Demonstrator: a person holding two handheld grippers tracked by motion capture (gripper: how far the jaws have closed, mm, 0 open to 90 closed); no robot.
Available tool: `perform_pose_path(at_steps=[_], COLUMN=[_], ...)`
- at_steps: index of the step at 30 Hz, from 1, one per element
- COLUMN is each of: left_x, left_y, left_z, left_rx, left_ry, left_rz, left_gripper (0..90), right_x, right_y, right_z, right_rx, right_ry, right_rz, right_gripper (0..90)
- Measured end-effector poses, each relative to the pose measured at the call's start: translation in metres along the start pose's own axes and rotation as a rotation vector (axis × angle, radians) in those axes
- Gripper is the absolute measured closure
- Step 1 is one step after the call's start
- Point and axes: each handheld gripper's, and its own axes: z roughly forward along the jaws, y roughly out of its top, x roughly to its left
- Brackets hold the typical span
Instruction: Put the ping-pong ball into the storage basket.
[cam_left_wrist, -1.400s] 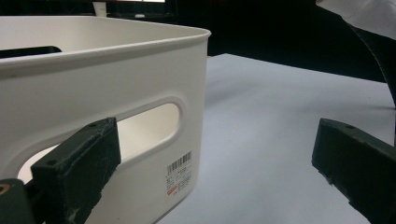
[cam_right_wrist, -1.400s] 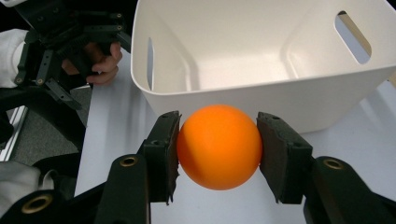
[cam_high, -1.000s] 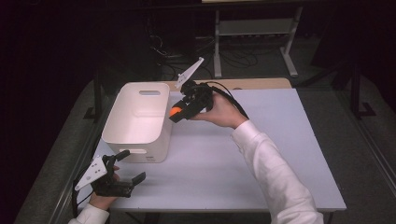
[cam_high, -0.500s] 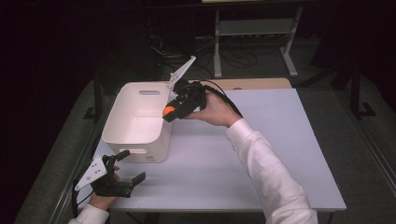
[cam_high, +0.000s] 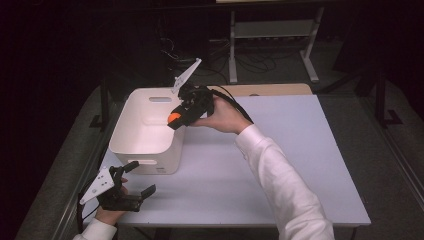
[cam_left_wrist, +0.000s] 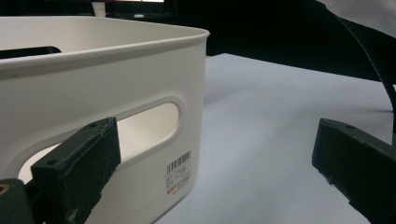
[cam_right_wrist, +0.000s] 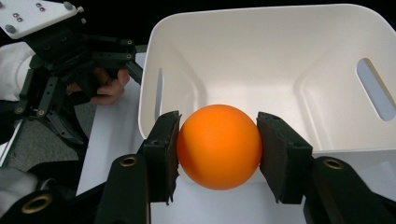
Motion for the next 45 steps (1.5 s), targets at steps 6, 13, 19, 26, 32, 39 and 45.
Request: perform_pose_path(at_steps=[6,13,19,26,32,39,45], left_x=[0.0,0.0,0.0,0.0,0.0,-0.001,-0.001], left_y=[0.0,0.0,0.0,0.0,0.0,0.0,0.0], left_z=[0.0,0.0,0.0,0.0,0.0,0.0,0.0], left_rx=[-0.001,0.0,-0.001,0.01,0.01,-0.003,-0.005], left_ry=[-0.001,-0.002,-0.002,0.001,0.001,-0.001,-0.003], left_rz=[0.0,0.001,-0.002,-0.004,-0.003,-0.017,-0.018], left_gripper=[0.7,0.7,0.7,0.7,0.7,0.7,0.7], right_x=[0.0,-0.002,-0.006,-0.008,-0.01,-0.012,-0.012], right_y=[0.005,0.01,0.013,0.014,0.015,0.017,0.018], right_z=[0.006,0.012,0.02,0.031,0.038,0.047,0.055], right_rx=[0.004,0.011,0.01,0.004,0.014,0.017,0.025], right_ry=[0.007,0.008,0.017,0.042,0.053,0.062,0.069], right_rz=[-0.004,0.005,0.005,0.011,0.024,0.01,0.008], right_gripper=[49.6,49.6,49.6,49.6,49.6,49.6,49.6])
